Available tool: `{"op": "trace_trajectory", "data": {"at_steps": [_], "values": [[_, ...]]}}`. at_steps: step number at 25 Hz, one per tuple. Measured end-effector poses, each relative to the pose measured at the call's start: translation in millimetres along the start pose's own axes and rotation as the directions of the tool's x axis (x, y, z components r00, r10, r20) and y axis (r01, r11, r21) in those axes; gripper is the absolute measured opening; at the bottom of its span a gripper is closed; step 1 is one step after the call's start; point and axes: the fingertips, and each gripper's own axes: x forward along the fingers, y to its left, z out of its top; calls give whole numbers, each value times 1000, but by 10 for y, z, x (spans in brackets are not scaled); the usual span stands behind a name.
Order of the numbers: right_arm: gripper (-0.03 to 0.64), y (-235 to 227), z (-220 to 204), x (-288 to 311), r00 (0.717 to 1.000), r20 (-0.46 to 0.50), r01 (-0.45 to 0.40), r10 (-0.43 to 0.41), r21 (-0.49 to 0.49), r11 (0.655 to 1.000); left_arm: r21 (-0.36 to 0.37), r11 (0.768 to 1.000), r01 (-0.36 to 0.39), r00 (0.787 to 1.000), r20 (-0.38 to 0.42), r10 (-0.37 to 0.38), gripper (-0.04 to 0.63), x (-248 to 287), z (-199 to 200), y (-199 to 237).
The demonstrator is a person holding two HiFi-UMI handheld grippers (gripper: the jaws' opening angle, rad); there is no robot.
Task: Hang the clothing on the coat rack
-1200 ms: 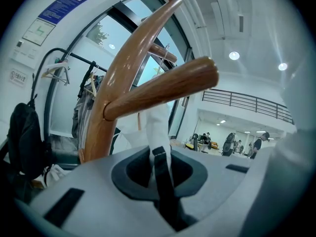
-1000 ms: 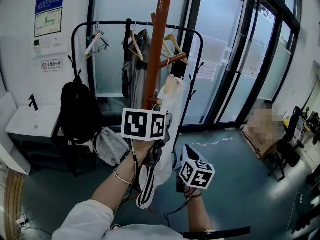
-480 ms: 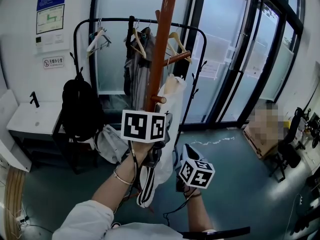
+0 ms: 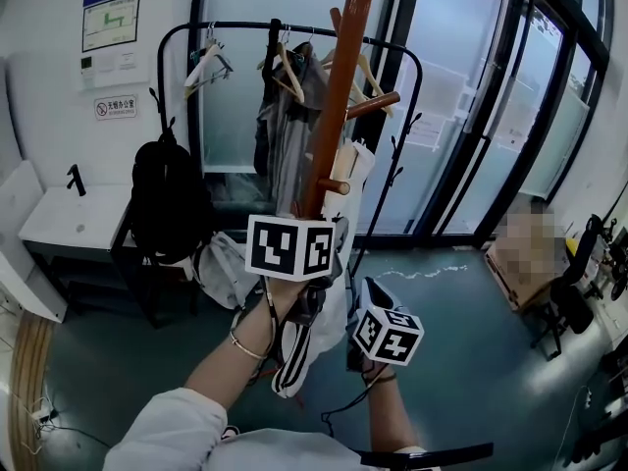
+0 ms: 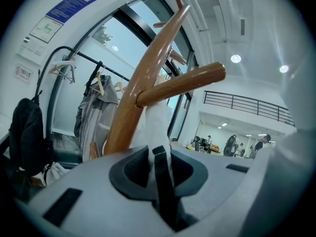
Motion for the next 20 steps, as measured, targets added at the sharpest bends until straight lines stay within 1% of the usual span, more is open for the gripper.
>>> {"op": "trace_trajectory", "data": {"at_steps": [3,7,15,20], "values": [[23,58,-14,15,1000,-6,1,-1,-1,1000,0,1000,10,1000,2,-10,48,-23,8,30],[23,116,-23,15,1000,-14,9,-9,-4,1000,-2,999,45,999,6,-45,64,-65,15,27],[23,222,-31,-1,999,-20,27,-28,-11,1000,71,989,128,991,25,-130,138,-137,21,-103],[23,267,-43,-17,999,-21,49,-49,-14,999,75,983,169,984,43,-172,159,-210,24,-129]]}}
